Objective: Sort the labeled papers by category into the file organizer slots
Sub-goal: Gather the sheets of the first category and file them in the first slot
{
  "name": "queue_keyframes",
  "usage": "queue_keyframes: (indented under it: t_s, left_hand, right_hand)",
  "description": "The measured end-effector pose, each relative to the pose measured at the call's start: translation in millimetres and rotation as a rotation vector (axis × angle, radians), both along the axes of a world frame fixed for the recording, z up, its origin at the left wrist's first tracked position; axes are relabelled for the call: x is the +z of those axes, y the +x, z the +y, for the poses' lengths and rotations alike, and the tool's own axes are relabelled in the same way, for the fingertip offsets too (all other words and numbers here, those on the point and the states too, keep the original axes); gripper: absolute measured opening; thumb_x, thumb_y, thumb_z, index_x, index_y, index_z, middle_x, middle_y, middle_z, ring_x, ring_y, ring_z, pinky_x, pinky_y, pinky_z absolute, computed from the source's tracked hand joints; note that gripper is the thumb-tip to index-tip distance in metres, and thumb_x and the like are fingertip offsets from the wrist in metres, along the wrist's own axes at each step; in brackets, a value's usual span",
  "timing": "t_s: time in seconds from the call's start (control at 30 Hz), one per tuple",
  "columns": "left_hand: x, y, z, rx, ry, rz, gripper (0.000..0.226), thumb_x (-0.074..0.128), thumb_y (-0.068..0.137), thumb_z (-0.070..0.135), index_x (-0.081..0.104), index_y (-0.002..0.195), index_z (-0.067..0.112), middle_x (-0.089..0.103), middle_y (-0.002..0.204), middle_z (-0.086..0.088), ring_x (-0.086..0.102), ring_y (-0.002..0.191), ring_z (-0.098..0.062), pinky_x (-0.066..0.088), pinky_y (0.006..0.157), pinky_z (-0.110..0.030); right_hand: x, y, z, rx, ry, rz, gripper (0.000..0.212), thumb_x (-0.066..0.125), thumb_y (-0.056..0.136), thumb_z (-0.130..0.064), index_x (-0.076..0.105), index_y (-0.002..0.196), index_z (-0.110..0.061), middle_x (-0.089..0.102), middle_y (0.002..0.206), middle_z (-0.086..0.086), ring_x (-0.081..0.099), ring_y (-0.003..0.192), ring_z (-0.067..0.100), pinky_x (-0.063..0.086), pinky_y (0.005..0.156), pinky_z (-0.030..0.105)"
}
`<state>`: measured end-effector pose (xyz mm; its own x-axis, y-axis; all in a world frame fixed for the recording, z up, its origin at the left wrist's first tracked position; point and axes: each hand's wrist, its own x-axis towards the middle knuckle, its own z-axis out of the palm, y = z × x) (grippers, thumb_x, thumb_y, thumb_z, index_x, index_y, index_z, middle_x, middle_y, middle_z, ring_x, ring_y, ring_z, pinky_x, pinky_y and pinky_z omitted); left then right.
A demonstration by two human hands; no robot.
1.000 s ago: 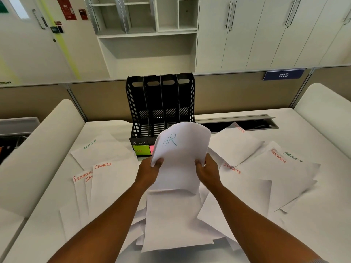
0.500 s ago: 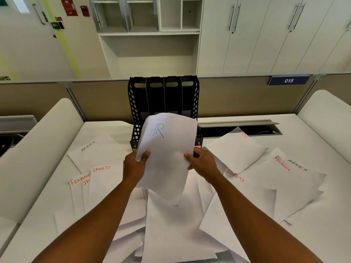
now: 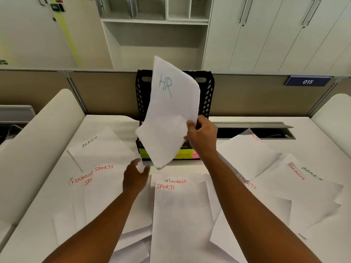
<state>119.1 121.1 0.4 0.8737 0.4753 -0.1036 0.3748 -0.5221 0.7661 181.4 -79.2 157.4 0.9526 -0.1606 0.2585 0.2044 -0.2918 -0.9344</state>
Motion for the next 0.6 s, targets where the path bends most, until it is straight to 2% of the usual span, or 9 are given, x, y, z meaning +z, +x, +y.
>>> queue_keyframes:
  t_s: [0.07, 0.1, 0.17, 0.27, 0.37, 0.47, 0.53, 0.6]
  left_hand:
    - [-8.0, -1.6, -2.9, -0.105, 0.094, 0.08, 0.064, 0.064, 0.086, 0.046, 0.045, 0.14, 0.016, 0.049, 0.143, -0.009, 0.044, 0.133, -0.027, 0.04, 0.107, -0.04]
    - [-11.7, -1.5, -4.1, -0.146, 0.131, 0.119, 0.069, 0.063, 0.085, 0.05, 0.043, 0.141, 0.017, 0.046, 0.146, -0.007, 0.041, 0.136, -0.026, 0.037, 0.11, -0.041]
    - [-18.5, -1.5, -6.5, -0.219, 0.211, 0.195, 0.075, 0.059, 0.083, 0.06, 0.037, 0.144, 0.021, 0.036, 0.153, -0.006, 0.031, 0.142, -0.024, 0.029, 0.115, -0.044]
    - [-25.6, 0.2, -8.2, -0.283, 0.309, 0.298, 0.086, 0.05, 0.079, 0.073, 0.028, 0.148, 0.025, 0.019, 0.16, -0.006, 0.014, 0.148, -0.024, 0.018, 0.117, -0.051]
    - [-28.6, 2.1, -9.4, -0.31, 0.346, 0.33, 0.096, 0.051, 0.074, 0.077, 0.022, 0.149, 0.025, 0.011, 0.161, -0.005, 0.007, 0.149, -0.024, 0.014, 0.118, -0.052]
    - [-31.4, 2.8, -6.8, -0.337, 0.382, 0.358, 0.101, 0.058, 0.073, 0.073, 0.017, 0.15, 0.023, 0.007, 0.162, -0.005, 0.003, 0.15, -0.025, 0.012, 0.118, -0.052]
    - [-33.1, 3.3, -5.1, -0.352, 0.418, 0.387, 0.104, 0.061, 0.073, 0.071, 0.013, 0.151, 0.022, 0.006, 0.162, -0.006, 0.003, 0.149, -0.026, 0.013, 0.118, -0.051]
    - [-35.9, 4.1, -3.2, -0.361, 0.444, 0.417, 0.106, 0.063, 0.072, 0.07, 0.011, 0.151, 0.022, 0.006, 0.161, -0.006, 0.006, 0.149, -0.026, 0.015, 0.118, -0.05]
  right_hand:
    - [1.9, 4.5, 12.6, -0.03, -0.06, -0.023, 0.018, 0.055, 0.093, -0.017, 0.056, 0.077, -0.007, 0.065, 0.081, 0.011, 0.068, 0.067, 0.027, 0.06, 0.059, 0.041]
    - [2.5, 6.3, 19.4, -0.044, -0.082, -0.039, 0.019, 0.054, 0.093, -0.017, 0.054, 0.075, -0.01, 0.063, 0.08, 0.009, 0.066, 0.07, 0.027, 0.059, 0.061, 0.043]
    - [2.8, 8.8, 32.0, -0.077, -0.132, -0.095, 0.021, 0.053, 0.092, -0.014, 0.049, 0.072, -0.014, 0.057, 0.075, 0.004, 0.059, 0.068, 0.021, 0.052, 0.056, 0.035]
    - [3.4, 13.0, 47.8, -0.092, -0.23, -0.159, 0.02, 0.05, 0.092, -0.01, 0.045, 0.073, -0.014, 0.051, 0.074, 0.003, 0.044, 0.066, 0.015, 0.031, 0.053, 0.021]
    - [2.5, 18.6, 59.9, -0.09, -0.307, -0.178, 0.014, 0.05, 0.093, -0.01, 0.051, 0.079, -0.009, 0.052, 0.08, 0.006, 0.042, 0.069, 0.015, 0.026, 0.053, 0.016]
    - [-1.2, 26.0, 75.8, -0.093, -0.324, -0.166, 0.012, 0.049, 0.093, -0.009, 0.053, 0.083, -0.005, 0.052, 0.084, 0.008, 0.043, 0.072, 0.016, 0.027, 0.054, 0.021]
    - [-4.7, 32.0, 85.8, -0.091, -0.304, -0.14, 0.011, 0.048, 0.093, -0.009, 0.051, 0.083, -0.006, 0.051, 0.086, 0.008, 0.044, 0.073, 0.016, 0.031, 0.056, 0.022]
    - [-8.7, 38.6, 95.3, -0.099, -0.261, -0.108, 0.013, 0.046, 0.093, -0.009, 0.044, 0.08, -0.009, 0.047, 0.086, 0.006, 0.04, 0.069, 0.014, 0.029, 0.053, 0.016]
